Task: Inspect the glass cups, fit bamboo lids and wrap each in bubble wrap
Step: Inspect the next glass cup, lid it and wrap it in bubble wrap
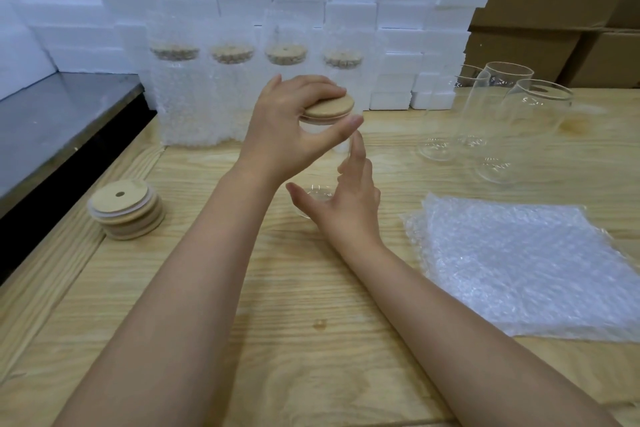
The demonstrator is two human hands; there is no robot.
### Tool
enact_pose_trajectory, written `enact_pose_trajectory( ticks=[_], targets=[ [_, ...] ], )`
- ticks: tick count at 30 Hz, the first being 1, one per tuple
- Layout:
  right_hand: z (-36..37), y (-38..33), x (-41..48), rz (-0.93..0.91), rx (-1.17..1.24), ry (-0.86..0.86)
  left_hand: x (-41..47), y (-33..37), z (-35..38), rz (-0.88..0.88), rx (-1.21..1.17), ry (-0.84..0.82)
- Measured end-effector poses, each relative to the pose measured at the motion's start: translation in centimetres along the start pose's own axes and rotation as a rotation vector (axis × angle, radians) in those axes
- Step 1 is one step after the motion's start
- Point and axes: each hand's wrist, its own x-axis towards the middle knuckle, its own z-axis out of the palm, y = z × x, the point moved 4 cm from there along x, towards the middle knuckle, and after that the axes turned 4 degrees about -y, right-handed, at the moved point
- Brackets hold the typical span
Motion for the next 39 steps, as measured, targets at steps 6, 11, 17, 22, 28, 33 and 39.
enact_pose_trajectory(
  ticks=[6,11,17,22,28,33,39],
  targets=[
    [-0.3,-0.4,-0.1,0.002,0.003,-0.033,-2.3,-1.2,1.4,-0.180,-0.342,0.010],
    [-0.3,-0.5,-0.1,0.018,0.045,-0.038,-6.3,-4.3,3.1,-0.418,-0.467,-0.129],
    [-0.7,-0.6,-0.4,0.016,0.029,-0.084,-7.6,-5.4,3.7,-0.470,-0.506,-0.129],
    [-4.6,-1.8,0.8,0.022,-0.229,-0.289,-7.6,-6.0,4.3,-0.507,-0.497,-0.174],
    [-17.0,4.9,1.7,0.185,-0.704,0.028,-7.3,-6.2,4.5,-0.520,-0.417,-0.199],
    [-24.1,17.7,1.1,0.710,-0.994,-0.181,-7.3,-6.2,4.5,-0.525,-0.414,-0.190],
    [-23.7,19.9,1.2,0.789,-1.033,-0.257,-7.7,-6.3,4.4,-0.564,-0.455,-0.153]
  ],
)
